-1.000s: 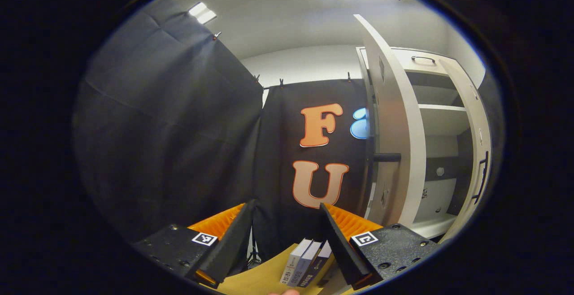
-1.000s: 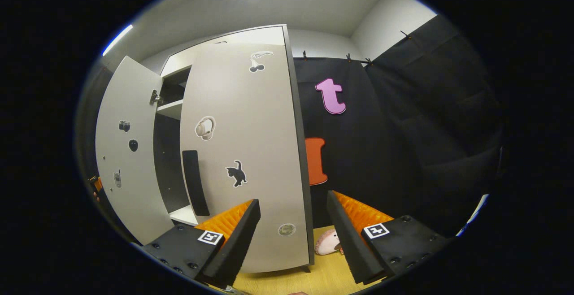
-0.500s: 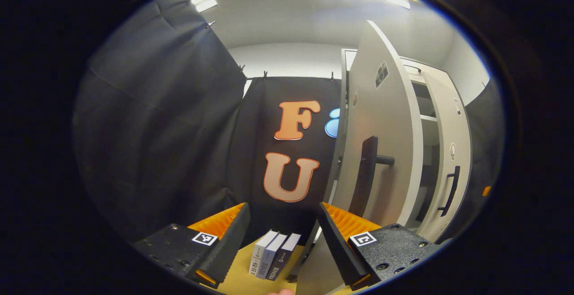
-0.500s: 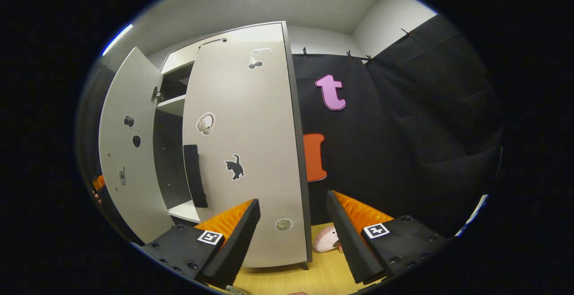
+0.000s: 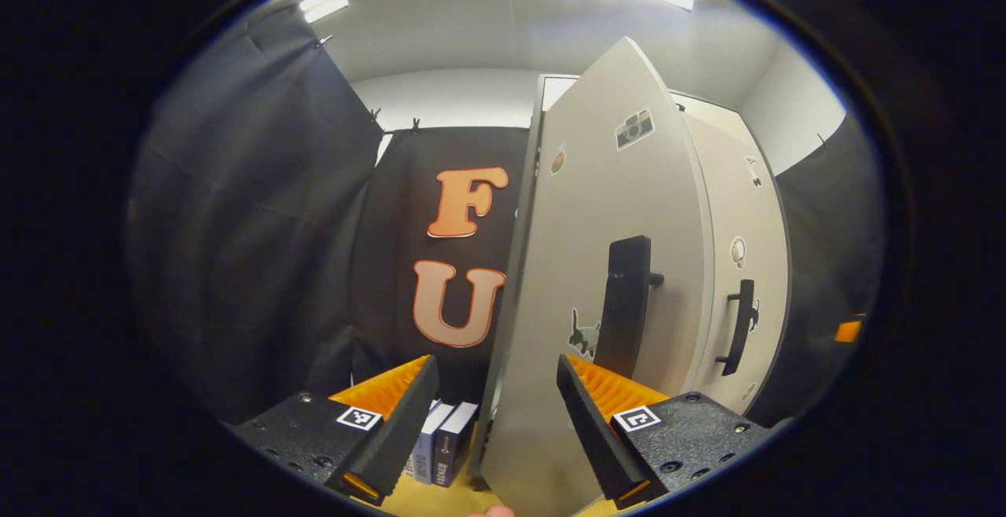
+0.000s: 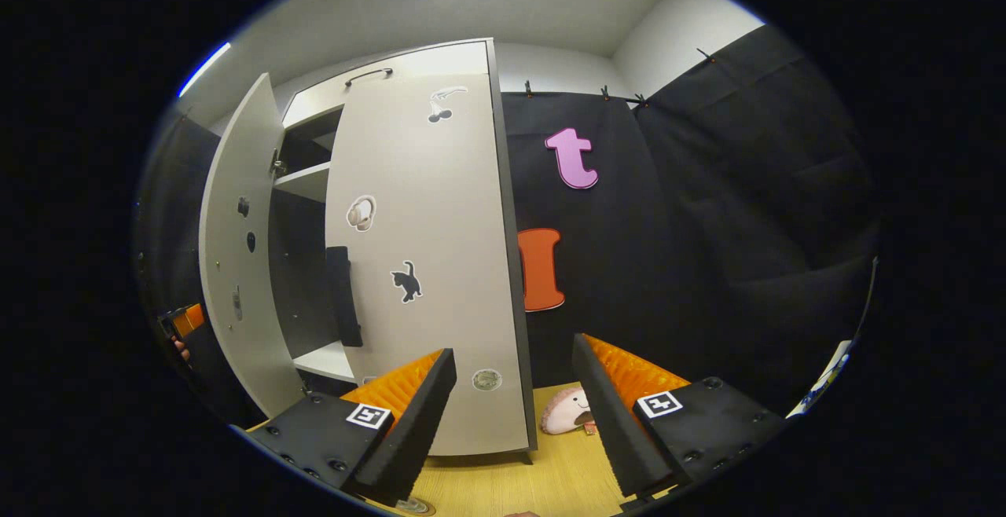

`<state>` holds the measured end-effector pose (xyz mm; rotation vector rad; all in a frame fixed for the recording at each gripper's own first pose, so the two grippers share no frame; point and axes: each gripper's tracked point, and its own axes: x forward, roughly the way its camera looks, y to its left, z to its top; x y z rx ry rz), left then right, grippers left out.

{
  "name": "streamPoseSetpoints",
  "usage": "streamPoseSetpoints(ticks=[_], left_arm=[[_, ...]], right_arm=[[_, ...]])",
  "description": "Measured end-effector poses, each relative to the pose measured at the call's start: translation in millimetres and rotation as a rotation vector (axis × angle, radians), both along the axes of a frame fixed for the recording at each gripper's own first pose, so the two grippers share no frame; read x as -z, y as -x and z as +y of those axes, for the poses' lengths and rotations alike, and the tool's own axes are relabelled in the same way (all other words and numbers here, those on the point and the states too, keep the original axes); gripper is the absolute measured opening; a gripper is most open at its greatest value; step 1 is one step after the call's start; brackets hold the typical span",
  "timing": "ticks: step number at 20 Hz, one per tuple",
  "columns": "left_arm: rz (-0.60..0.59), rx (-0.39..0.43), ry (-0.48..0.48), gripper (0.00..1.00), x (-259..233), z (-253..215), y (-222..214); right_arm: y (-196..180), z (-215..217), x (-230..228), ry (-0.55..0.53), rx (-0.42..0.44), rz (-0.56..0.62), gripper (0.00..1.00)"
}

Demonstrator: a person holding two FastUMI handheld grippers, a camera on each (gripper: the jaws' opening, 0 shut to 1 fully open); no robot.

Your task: Grasp the bottle in the cabinet with the left hand and place it on the coaster, then close the right door with the right hand and the left door with the left hand.

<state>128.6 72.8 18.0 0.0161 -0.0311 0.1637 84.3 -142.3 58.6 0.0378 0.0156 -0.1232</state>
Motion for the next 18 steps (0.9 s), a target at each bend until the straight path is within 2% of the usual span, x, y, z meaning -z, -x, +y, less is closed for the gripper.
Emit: streamPoseSetpoints(ticks=[1, 3, 5, 6, 7, 11, 12, 14, 15, 16, 18], left_arm=[[0.005, 0.022, 0.006, 0.93, 2.2, -7.0, -4.3], [0.009, 0.055, 0.017, 0.94, 5.0, -19.9, -11.8], [0.000, 0.073, 0.013, 0.95, 2.7, -27.3, -14.5], [-0.005, 0.079, 0.010, 0.92, 1.1, -29.4, -15.6], [-0.010, 0.086, 0.011, 0.98, -0.2, -32.0, -15.5], [-0.009, 0.104, 0.019, 0.98, -1.2, -33.8, -13.8], [-0.008, 0.107, 0.023, 0.95, -0.3, -34.5, -13.6], [0.000, 0.099, 0.028, 0.98, 2.4, -32.7, -12.8], [0.005, 0.091, 0.028, 0.92, 3.9, -33.2, -12.6], [0.009, 0.086, 0.028, 0.95, 5.4, -33.1, -12.6], [0.011, 0.075, 0.022, 0.95, 8.7, -32.8, -14.0]], right_arm=[[2.9, -1.3, -0.9, 0.002, 0.006, -0.002, 0.98], [10.8, -2.5, -3.5, 0.000, 0.014, -0.007, 0.98], [17.4, -3.6, -5.9, -0.002, 0.020, -0.013, 0.98], [19.7, -3.5, -7.4, -0.001, 0.022, -0.017, 0.98], [20.7, -3.3, -8.7, -0.001, 0.024, -0.020, 0.98], [20.8, 4.3, -14.2, -0.030, 0.008, -0.038, 0.98], [20.0, 7.7, -15.1, -0.039, -0.003, -0.041, 0.98], [18.1, 14.4, -14.7, -0.047, -0.021, -0.044, 0.98], [16.5, 16.8, -13.2, -0.043, -0.025, -0.043, 0.98], [16.0, 18.3, -11.1, -0.035, -0.028, -0.039, 0.98], [14.7, 23.2, -5.7, -0.021, -0.036, -0.031, 0.98]])
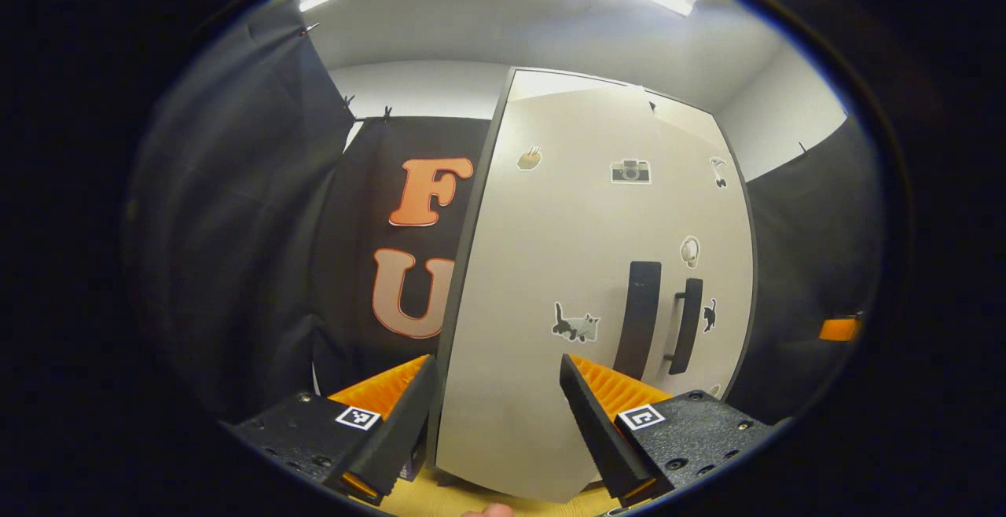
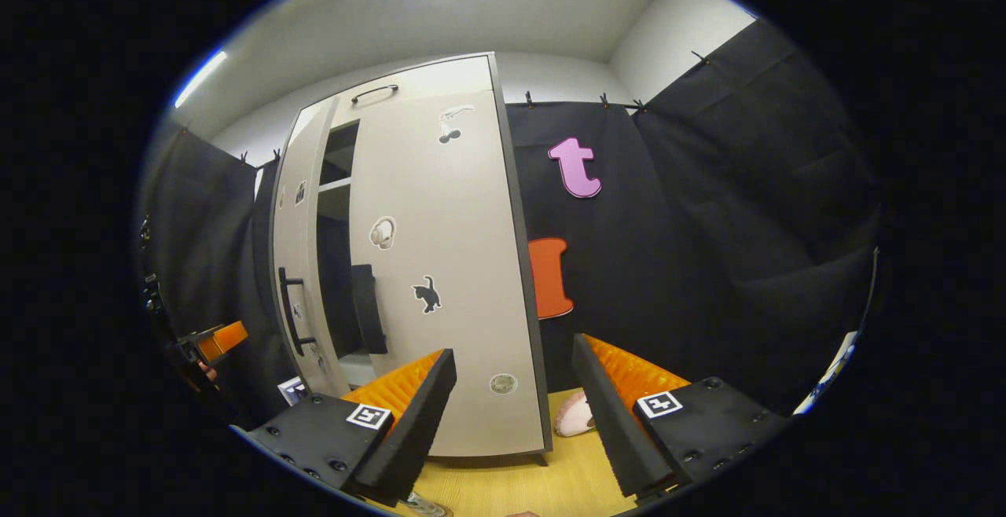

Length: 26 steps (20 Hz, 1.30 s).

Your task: Grasp the bottle in the cabinet with the left hand and place it on the coaster, then close the right door with the right hand and the left door with the left hand.

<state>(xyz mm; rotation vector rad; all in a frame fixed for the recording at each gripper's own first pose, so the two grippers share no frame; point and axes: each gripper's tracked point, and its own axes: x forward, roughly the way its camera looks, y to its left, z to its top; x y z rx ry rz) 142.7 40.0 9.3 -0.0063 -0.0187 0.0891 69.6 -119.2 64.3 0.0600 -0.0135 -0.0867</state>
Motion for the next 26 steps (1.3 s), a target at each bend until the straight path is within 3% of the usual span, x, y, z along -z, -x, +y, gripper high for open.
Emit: streamPoseSetpoints(ticks=[2, 5, 9, 13, 26], left_arm=[[0.003, -0.005, -0.022, 0.98, 3.8, 0.2, -1.2], [0.014, -0.026, -0.051, 0.95, 6.4, 1.0, -4.1], [0.026, -0.039, -0.024, 0.98, 5.9, 2.5, -4.8], [0.012, -0.063, -0.018, 0.95, 4.3, 5.5, -1.2], [0.032, -0.062, -0.002, 0.95, 10.0, 5.1, -1.3]], right_arm=[[-2.0, 2.7, 4.7, 0.013, -0.006, 0.006, 0.98], [-3.2, 12.7, 13.6, 0.024, -0.031, 0.020, 0.98], [-3.3, 27.7, 20.9, 0.033, -0.063, 0.023, 0.98], [-3.1, 38.1, 25.9, 0.028, -0.090, 0.010, 0.98], [-5.9, 44.7, 38.9, 0.031, -0.094, 0.026, 0.98]])
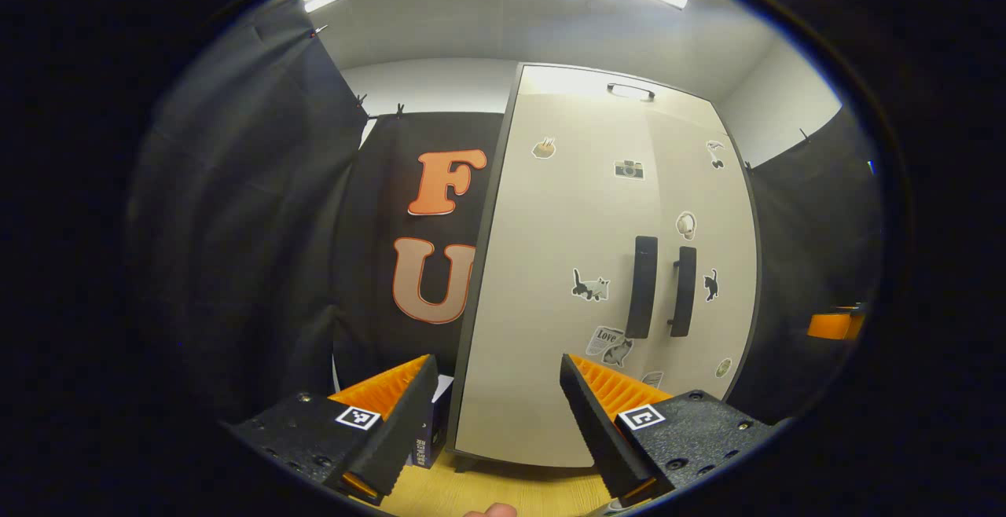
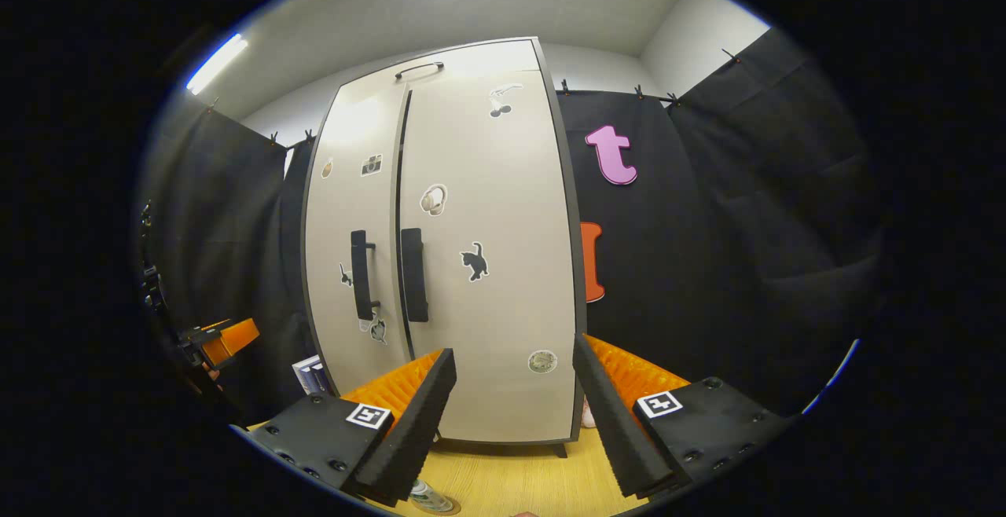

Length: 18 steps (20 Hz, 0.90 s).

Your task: Grasp the bottle in the cabinet with the left hand and place it on the coaster, then close the right door with the right hand and the left door with the left hand.

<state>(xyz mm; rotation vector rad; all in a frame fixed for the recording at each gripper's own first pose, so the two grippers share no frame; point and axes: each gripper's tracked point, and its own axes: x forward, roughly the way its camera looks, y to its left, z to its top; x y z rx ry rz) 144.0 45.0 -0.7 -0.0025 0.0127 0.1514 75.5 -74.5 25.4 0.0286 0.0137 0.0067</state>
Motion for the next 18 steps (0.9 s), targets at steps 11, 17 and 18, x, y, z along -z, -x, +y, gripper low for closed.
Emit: streamPoseSetpoints(ticks=[11, 17, 18], left_arm=[[0.011, 0.012, 0.006, 0.95, 2.7, -5.5, -3.7], [0.012, 0.010, 0.002, 0.95, 2.8, -5.0, -4.9], [0.013, 0.011, 0.001, 0.95, 3.2, -5.1, -4.8]], right_arm=[[-2.8, -4.7, 4.2, -0.030, 0.009, 0.003, 0.98], [-2.9, -4.8, 2.5, -0.027, 0.011, -0.005, 0.98], [-3.1, -4.7, 3.1, -0.028, 0.011, -0.005, 0.98]])
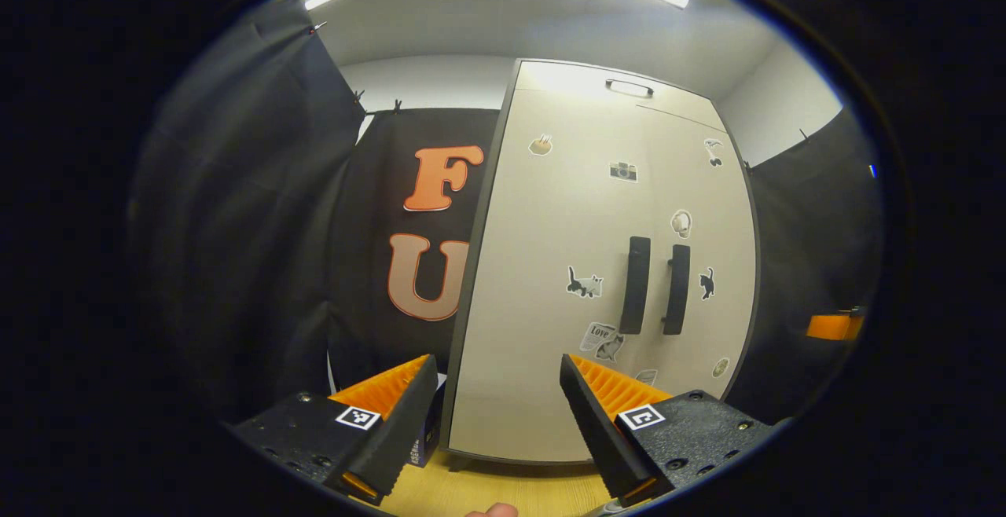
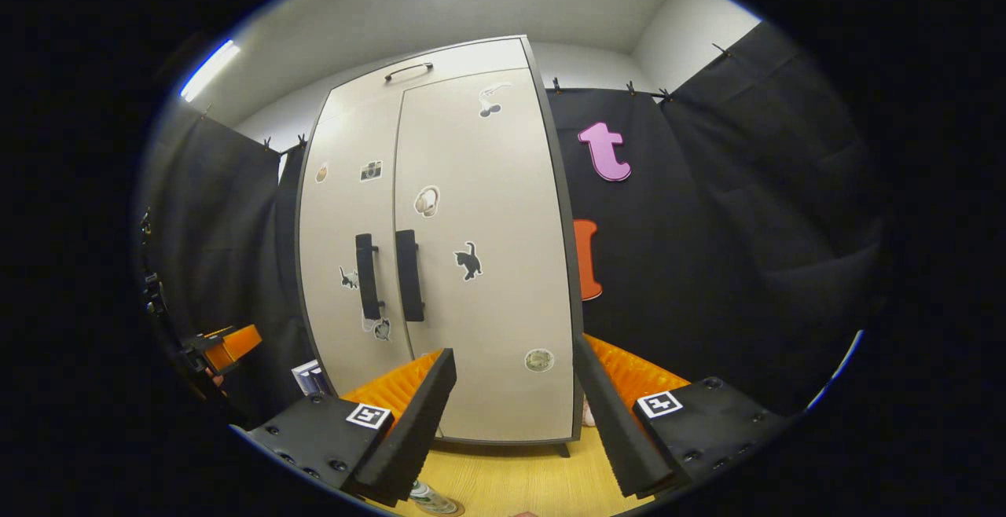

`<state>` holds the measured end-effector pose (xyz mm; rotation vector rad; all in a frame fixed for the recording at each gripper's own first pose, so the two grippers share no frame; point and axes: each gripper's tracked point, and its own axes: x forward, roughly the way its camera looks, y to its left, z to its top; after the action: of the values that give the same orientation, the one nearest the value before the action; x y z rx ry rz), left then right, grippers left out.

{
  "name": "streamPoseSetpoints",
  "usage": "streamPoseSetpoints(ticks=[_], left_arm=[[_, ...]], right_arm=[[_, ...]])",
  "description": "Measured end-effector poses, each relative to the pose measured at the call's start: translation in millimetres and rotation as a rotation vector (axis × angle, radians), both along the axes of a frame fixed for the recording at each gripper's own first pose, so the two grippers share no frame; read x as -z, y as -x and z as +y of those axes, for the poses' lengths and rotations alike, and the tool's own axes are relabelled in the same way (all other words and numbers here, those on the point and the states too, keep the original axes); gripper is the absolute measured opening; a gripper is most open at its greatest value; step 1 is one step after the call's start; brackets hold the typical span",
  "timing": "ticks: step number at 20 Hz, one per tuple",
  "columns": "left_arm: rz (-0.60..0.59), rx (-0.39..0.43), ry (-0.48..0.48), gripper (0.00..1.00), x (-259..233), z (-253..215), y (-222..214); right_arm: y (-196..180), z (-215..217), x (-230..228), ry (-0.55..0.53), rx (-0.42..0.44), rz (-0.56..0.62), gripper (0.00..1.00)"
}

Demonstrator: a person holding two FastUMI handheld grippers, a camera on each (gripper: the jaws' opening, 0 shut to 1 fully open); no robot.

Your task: Grasp the bottle in the cabinet with the left hand and place it on the coaster, then close the right door with the right hand and the left door with the left hand.

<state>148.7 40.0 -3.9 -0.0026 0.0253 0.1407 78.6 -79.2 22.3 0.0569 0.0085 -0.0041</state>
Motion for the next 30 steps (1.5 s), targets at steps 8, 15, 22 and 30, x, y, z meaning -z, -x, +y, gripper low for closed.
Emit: streamPoseSetpoints(ticks=[8, 15, 22, 30], left_arm=[[0.003, 0.001, -0.005, 0.95, 0.4, 0.8, 0.3], [0.000, 0.001, -0.007, 0.95, 0.0, 1.6, 0.8], [0.002, -0.001, -0.001, 0.95, 1.2, 1.9, 1.9], [-0.004, 0.007, -0.001, 0.95, -0.1, -0.8, 1.3]], right_arm=[[-0.9, 1.0, 2.6, -0.009, -0.002, 0.004, 0.98], [-1.2, 1.6, 3.6, -0.012, -0.004, 0.005, 0.98], [1.6, 1.3, 5.2, -0.014, -0.002, 0.011, 0.98], [3.0, 2.8, 3.4, -0.009, -0.003, 0.009, 0.98]])
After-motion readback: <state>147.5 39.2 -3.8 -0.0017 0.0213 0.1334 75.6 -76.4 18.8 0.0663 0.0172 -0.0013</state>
